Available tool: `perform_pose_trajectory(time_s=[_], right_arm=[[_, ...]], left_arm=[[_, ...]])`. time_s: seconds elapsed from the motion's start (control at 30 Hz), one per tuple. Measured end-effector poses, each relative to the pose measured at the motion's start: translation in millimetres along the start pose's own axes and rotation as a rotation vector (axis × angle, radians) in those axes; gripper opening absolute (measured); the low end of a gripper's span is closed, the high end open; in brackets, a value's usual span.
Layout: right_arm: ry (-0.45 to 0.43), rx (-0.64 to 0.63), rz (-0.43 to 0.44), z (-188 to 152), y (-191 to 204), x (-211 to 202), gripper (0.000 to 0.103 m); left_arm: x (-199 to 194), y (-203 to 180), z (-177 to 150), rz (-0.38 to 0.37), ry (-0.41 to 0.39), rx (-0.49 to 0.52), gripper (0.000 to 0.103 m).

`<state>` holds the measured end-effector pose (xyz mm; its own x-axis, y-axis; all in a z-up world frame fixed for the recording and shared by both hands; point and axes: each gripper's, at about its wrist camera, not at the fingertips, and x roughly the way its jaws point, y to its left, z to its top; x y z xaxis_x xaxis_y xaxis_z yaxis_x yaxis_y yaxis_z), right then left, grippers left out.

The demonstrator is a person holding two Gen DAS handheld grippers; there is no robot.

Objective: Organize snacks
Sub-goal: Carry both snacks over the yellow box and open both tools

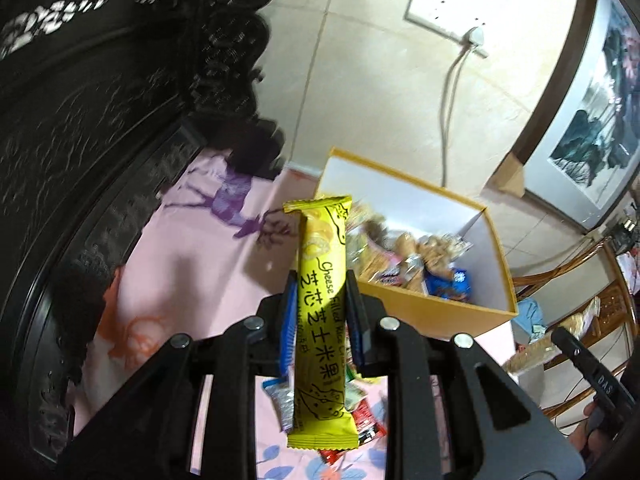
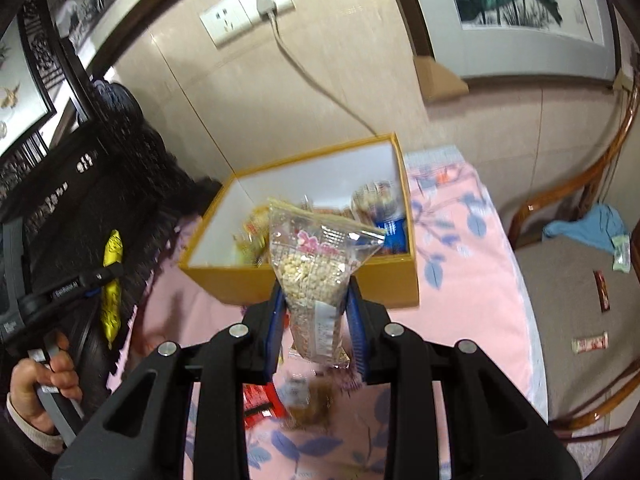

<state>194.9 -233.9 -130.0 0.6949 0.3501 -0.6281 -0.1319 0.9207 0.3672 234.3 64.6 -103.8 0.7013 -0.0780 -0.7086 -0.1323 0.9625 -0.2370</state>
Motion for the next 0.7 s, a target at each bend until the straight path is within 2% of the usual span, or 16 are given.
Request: perform_pose_trajectory(time_s=[0.27,0.4,0.43,0.47,0.5,0.53,0.57,0.6,0.63,0.67,0.7], right_arm=[[-0.071,-0.045,0.034,49.4,16.0,14.2,0.030],[-0.110,-0.093,0.041,85.0,27.8,28.8,0.030],[-0.089,-0.103,0.048,96.8,30.9,39.3,0.032],[-0.065,-0.101,0.044,104.3,31.9,46.8,0.036],[-0.048,-0.081,0.016,112.5,32.1,51.5,0.043],[-0.048,-0.056,-0.010,117.6,31.8,50.3,0.066],[-0.066,-0.037,-0.012,119.2,31.3,46.0,0.077],[-0.105,-0.021,0.010,118.4,30.1,36.9,0.079],[-0.121,-0.024,0.016,116.1,29.7,32.0,0.087],[-0.133,-0.042,0.000,109.3,29.9,25.4,0.093],[-0.133,-0.051,-0.012,103.6,29.6,23.3,0.094]], left_arm=[[9.1,-34.7,32.4,-0.087,-0.043,0.067,0.022],[25.1,-61.9,63.8,-0.118,-0.082,0.135,0.025],[30.4,-67.3,71.8,-0.119,-0.092,0.149,0.052],[34.6,-72.1,78.6,-0.107,-0.103,0.156,0.093],[34.8,-76.0,86.2,-0.053,-0.133,0.153,0.099],[30.3,-78.9,91.4,-0.018,-0.174,0.145,0.099],[25.2,-79.8,94.2,-0.029,-0.188,0.145,0.099],[20.8,-79.3,95.1,-0.043,-0.195,0.144,0.099],[13.8,-76.8,93.7,-0.057,-0.209,0.140,0.099],[7.2,-72.5,89.2,-0.060,-0.220,0.132,0.101],[4.1,-68.9,84.7,-0.056,-0.218,0.126,0.101]])
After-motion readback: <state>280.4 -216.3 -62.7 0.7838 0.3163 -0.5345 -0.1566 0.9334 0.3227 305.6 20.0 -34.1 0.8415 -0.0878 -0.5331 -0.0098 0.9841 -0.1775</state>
